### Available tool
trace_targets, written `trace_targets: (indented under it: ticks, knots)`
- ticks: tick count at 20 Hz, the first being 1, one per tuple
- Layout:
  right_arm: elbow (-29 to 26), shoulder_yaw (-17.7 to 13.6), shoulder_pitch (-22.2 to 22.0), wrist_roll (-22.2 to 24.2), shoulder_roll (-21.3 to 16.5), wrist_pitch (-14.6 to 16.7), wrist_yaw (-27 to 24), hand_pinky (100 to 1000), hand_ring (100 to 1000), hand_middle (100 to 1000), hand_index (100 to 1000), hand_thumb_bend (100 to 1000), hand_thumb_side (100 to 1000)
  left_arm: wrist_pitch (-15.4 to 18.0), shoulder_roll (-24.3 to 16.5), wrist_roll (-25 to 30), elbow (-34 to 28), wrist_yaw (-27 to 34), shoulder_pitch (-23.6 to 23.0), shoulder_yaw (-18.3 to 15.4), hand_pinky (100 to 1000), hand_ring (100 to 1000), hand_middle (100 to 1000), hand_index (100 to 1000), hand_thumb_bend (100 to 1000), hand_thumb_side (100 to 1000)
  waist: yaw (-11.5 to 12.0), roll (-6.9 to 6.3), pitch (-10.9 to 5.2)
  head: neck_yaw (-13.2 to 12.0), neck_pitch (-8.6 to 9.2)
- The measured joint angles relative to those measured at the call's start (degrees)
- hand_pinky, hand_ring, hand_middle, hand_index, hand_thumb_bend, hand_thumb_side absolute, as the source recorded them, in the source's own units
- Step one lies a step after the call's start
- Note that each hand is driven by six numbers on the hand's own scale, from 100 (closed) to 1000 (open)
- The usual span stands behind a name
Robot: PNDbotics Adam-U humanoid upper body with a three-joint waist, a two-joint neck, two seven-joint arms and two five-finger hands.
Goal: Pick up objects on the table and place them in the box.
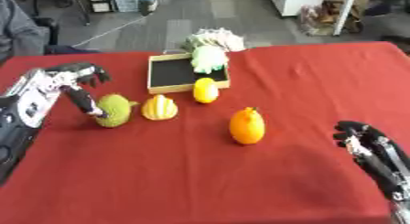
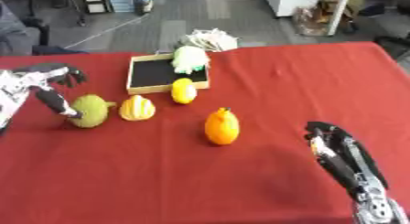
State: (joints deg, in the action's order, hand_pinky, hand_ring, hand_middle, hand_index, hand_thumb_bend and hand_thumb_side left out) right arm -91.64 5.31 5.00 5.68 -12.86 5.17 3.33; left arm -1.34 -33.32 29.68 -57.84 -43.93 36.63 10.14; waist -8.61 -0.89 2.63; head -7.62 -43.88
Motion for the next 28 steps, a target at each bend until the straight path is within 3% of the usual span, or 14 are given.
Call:
trace_targets:
  ticks: [4,7,8,9,10,15,19,22,23,24,28]
  knots:
    - [0.2,0.0,0.0,0.0,0.0,0.0,0.0,744,739,724,778,100,513,0.1,1.6,-1.8,2.6,-1.0,-0.3,0.0,760,661,658,781,552,100,0.0,0.00,0.00,0.0,0.00]
    - [0.3,0.0,0.0,0.1,0.0,0.0,-0.1,744,739,724,778,100,510,-0.1,2.2,-3.7,3.4,-1.1,-0.3,0.1,662,515,494,651,363,100,-0.1,0.02,0.00,0.0,0.00]
    - [0.3,0.0,0.0,0.1,0.0,0.0,-0.1,744,739,724,778,100,510,-0.3,2.4,-4.7,3.4,-1.0,-0.3,0.1,637,484,459,614,339,100,-0.1,0.02,0.00,0.0,0.00]
    - [0.3,0.0,0.0,0.1,0.0,0.0,-0.1,744,739,724,778,100,512,-0.6,2.4,-5.8,3.3,-0.9,-0.3,0.1,601,439,410,565,171,201,-0.1,0.03,0.00,0.0,0.00]
    - [0.3,0.0,0.0,0.1,0.0,0.0,-0.1,744,739,724,778,100,510,-0.8,2.5,-7.0,2.9,-0.5,-0.3,0.1,586,418,383,545,302,100,-0.1,0.04,0.00,0.0,0.00]
    - [0.3,0.0,0.0,0.1,0.0,0.0,-0.1,744,739,725,778,100,511,-2.3,1.5,-11.0,-2.7,3.2,0.2,0.1,572,385,346,518,315,100,-0.1,0.10,0.00,0.1,0.00]
    - [0.3,0.0,0.0,0.3,0.0,0.0,-0.1,744,739,725,777,100,514,-4.8,-0.1,-13.7,-6.1,4.0,4.1,-0.3,595,403,362,534,345,100,-0.3,0.10,0.00,-0.1,0.00]
    - [0.3,0.2,0.0,0.5,0.0,0.0,-0.2,744,739,725,777,100,516,-6.6,0.0,-16.5,-4.4,2.5,7.7,-0.5,613,425,384,554,382,100,-1.2,0.10,0.14,-0.6,0.00]
    - [0.3,0.3,0.1,0.5,0.0,0.0,-0.2,744,739,725,777,100,517,-7.0,0.3,-17.4,-3.1,1.8,8.7,-0.7,626,435,393,563,452,100,-1.5,0.10,0.53,-0.8,0.00]
    - [0.3,0.4,0.2,0.6,0.0,0.0,-0.2,744,739,725,777,100,517,-7.3,0.8,-18.4,-1.6,1.1,9.6,-0.9,633,443,402,572,408,100,-1.9,0.10,1.06,-1.1,0.00]
    - [0.3,0.7,1.6,1.0,0.0,0.0,-0.3,744,739,726,777,100,521,-8.1,3.6,-23.0,5.8,-1.3,12.3,-2.9,657,465,428,598,429,100,-4.0,0.10,3.25,-2.4,0.31]
